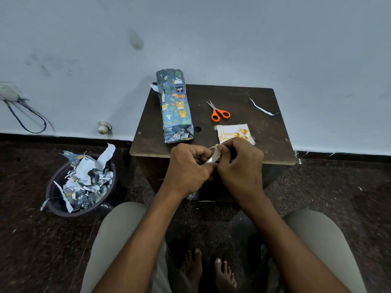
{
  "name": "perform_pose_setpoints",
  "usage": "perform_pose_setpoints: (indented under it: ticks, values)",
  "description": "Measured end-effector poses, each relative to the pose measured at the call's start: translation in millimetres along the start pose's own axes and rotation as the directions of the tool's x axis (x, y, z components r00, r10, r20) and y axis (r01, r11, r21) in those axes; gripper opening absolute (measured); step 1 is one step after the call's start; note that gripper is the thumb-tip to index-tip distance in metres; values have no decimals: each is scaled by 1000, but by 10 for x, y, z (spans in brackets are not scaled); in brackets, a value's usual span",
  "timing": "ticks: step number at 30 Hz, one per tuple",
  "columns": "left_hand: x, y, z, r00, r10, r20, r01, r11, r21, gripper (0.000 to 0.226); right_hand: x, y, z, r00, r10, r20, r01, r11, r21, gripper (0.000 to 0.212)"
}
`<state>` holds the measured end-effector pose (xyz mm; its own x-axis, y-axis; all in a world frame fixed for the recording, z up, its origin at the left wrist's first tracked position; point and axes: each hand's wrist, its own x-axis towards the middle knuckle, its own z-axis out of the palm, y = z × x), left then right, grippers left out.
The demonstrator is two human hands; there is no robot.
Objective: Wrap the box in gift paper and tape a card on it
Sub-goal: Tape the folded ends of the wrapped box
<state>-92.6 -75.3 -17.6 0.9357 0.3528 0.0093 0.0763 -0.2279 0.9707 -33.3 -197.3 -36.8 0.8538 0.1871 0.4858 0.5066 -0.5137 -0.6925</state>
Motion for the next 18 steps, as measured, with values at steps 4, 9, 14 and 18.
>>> perform_pose_setpoints:
  ticks: [4,9,14,18]
  values:
    - [49,-33,-52,998,-59,6,58,998,35,11,58,23,-38,969,84,234,-69,995,-74,17]
    - [118,-73,-200,987,-151,52,150,989,13,8,204,94,-204,801,334,497,-407,913,43,23]
    - [162,-94,-435,978,-156,139,162,986,-34,17,322,215,-414,725,338,600,-512,847,142,28]
    - [175,-148,-569,966,-114,231,141,984,-106,21,302,170,-403,674,315,668,-627,723,292,28]
